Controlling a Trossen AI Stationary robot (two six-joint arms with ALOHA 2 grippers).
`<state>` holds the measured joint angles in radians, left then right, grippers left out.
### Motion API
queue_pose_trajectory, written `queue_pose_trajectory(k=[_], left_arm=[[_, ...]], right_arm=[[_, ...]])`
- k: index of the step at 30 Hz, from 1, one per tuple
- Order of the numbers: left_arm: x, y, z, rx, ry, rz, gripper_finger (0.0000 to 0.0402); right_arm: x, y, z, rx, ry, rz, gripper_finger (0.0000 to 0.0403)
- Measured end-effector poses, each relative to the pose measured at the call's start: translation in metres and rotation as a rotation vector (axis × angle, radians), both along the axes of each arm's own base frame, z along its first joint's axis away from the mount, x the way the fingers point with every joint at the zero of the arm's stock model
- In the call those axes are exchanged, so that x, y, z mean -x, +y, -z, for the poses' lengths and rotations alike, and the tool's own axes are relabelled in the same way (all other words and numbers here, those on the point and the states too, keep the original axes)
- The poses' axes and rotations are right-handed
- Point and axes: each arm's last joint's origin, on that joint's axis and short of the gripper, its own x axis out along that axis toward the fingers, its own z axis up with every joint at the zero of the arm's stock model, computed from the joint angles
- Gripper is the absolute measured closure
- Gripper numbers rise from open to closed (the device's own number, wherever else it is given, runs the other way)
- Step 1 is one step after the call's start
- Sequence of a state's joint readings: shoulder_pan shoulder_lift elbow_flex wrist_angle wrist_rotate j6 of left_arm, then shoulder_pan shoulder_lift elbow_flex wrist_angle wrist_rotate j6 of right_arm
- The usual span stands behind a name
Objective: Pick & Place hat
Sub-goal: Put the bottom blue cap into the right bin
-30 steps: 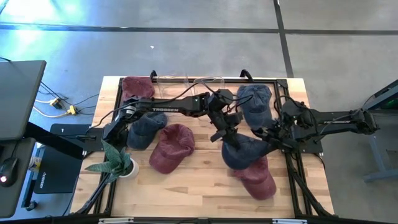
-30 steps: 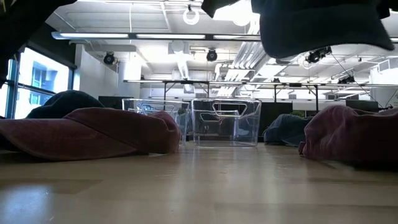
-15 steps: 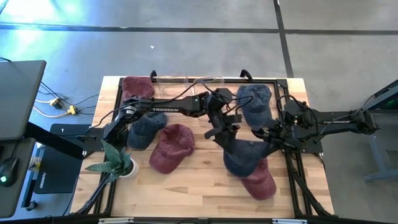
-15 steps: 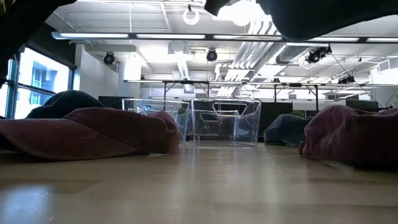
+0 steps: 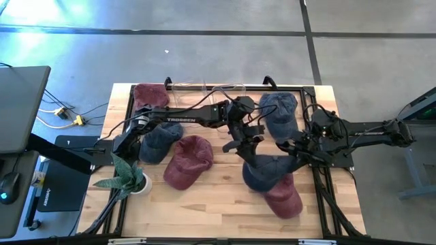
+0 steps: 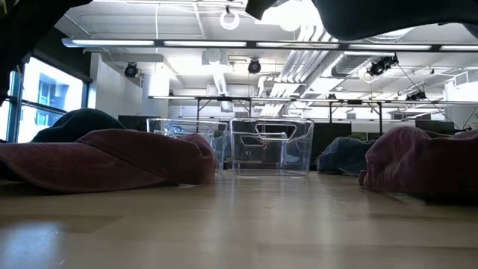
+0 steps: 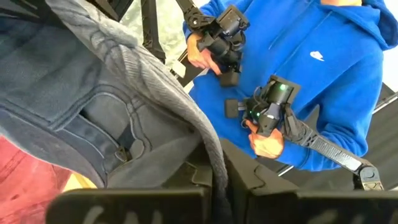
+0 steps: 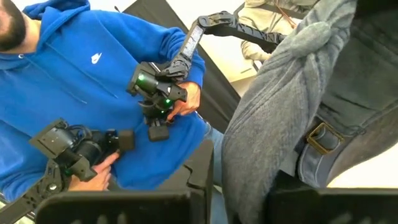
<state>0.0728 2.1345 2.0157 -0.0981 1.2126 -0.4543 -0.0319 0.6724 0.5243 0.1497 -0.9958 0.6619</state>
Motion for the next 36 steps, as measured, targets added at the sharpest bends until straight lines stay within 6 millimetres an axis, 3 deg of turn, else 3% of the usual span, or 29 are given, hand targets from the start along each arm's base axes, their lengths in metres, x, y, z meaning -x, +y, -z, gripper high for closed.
queue_pose_trajectory(k=[4,12,15,20,26,31,36], left_arm=[[0.000,0.000,0.000,-0.002,0.003,-0.015,0.0383],[-0.001,0.001,0.000,-0.009,0.004,-0.045,0.0396],[-0.001,0.001,0.000,-0.010,0.004,-0.053,0.0400],[-0.001,0.007,0.000,-0.011,0.004,-0.069,0.0400],[-0.001,0.013,0.000,0.001,0.028,-0.086,0.0400],[-0.002,0.014,-0.001,0.020,0.056,-0.102,0.0383],[-0.004,0.014,-0.008,0.049,0.040,-0.166,0.0314]], right_arm=[[-0.001,-0.001,-0.001,-0.037,0.044,0.030,0.0340],[-0.002,-0.008,-0.009,-0.084,0.004,0.102,0.0246],[-0.001,-0.008,-0.009,-0.090,0.024,0.071,0.0236],[0.000,-0.008,-0.009,-0.097,0.040,0.040,0.0277],[0.000,-0.008,-0.009,-0.077,0.010,0.052,0.0386],[-0.001,-0.008,-0.009,-0.077,0.005,0.065,0.0386],[-0.001,-0.008,-0.009,-0.067,-0.009,0.072,0.0394]])
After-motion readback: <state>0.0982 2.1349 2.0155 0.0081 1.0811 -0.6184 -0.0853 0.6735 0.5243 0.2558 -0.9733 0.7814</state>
